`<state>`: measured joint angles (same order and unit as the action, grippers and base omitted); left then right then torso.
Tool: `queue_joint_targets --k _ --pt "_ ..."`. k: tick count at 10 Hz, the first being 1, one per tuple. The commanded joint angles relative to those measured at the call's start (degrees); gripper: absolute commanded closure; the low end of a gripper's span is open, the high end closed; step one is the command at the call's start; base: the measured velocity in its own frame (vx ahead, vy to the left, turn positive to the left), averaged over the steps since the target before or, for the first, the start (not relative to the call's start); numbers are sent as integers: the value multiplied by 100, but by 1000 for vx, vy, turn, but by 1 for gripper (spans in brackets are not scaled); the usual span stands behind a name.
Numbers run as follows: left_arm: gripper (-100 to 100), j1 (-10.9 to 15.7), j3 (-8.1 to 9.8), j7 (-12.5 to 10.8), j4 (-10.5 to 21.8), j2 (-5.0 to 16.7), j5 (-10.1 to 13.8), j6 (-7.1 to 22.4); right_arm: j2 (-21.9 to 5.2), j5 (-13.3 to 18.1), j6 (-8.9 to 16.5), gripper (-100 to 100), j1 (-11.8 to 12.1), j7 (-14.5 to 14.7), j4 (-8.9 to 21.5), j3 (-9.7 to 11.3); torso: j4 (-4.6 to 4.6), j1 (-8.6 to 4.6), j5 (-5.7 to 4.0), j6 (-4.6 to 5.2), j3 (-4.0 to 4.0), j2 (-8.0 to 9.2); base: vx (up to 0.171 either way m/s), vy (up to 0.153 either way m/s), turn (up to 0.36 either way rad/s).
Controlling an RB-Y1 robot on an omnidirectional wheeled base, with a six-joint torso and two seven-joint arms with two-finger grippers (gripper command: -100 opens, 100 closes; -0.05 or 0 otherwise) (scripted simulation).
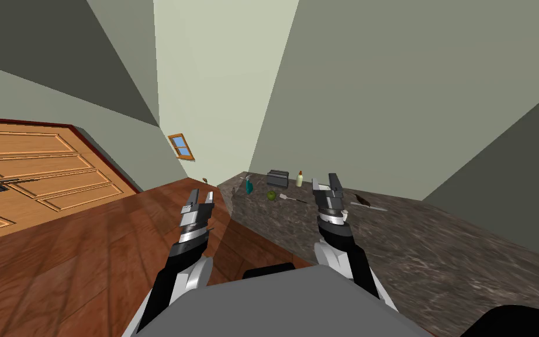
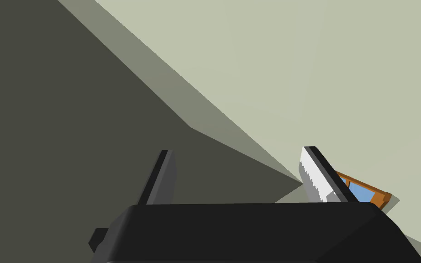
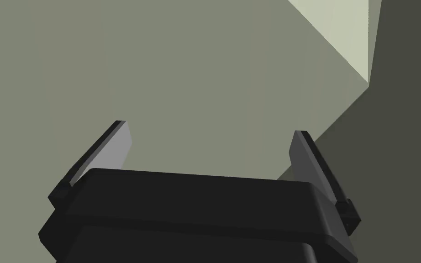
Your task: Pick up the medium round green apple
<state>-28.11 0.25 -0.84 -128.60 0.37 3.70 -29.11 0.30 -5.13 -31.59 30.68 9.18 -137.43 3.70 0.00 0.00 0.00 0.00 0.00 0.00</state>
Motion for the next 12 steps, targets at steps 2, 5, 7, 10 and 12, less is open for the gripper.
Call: queue_joint_targets --k 2,5,7,10,12 --pt "0 0 0 0 0 0 0 0 -339 130 8 -100 -9 7 116 -73 0 7 1 0 1 1 -3 39 27" --pt "0 0 -1 0 0 -1 0 0 -830 445 24 -100 -31 22 380 -243 1 31 7 -1 4 7 -17 99 43" --pt "0 0 -1 0 0 -1 0 0 -1183 737 36 -100 -50 36 615 -400 1 53 12 -1 3 6 -15 153 55" --pt "0 0 -1 0 0 -1 0 0 -1702 1263 57 -100 -81 64 1031 -685 0 58 13 -2 0 0 -3 167 82" --pt "0 0 -1 0 0 -1 0 0 -1929 1474 63 -100 -89 76 1183 -789 1 52 13 1 4 6 -16 125 27"
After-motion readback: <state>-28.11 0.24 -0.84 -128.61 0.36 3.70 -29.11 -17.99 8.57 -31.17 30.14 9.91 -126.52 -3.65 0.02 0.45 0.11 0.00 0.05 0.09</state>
